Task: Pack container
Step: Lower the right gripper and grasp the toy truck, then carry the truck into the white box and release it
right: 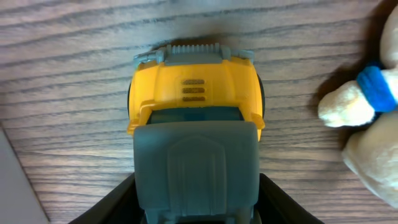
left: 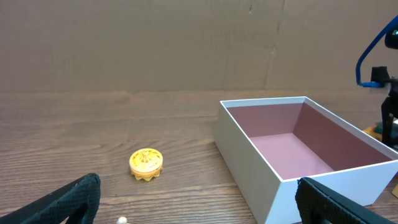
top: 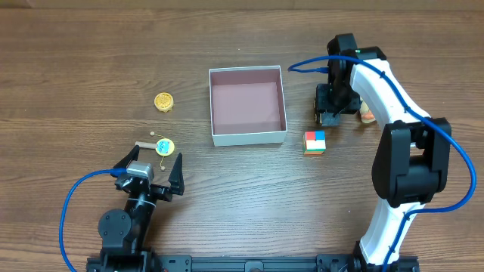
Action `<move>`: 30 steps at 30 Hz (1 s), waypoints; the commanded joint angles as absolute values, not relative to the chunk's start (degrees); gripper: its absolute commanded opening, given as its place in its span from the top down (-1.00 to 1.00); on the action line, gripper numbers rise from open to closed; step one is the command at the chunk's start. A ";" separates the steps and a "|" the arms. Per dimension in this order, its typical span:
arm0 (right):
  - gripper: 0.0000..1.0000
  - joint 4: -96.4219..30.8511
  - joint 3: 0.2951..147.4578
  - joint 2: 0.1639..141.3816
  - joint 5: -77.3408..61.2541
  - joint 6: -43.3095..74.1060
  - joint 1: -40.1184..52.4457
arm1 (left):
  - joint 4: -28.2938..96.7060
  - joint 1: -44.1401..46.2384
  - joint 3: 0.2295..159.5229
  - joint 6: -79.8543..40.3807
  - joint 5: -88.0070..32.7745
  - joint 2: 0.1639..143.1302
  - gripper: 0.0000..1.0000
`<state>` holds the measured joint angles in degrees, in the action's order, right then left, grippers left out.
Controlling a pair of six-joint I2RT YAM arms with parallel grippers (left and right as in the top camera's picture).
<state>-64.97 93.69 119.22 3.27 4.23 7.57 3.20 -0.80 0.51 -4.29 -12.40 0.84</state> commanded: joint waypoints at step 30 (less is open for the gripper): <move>0.18 -86.46 130.02 119.42 1.26 14.48 33.04 | 3.14 -1.06 0.27 -4.71 -12.45 0.32 -1.00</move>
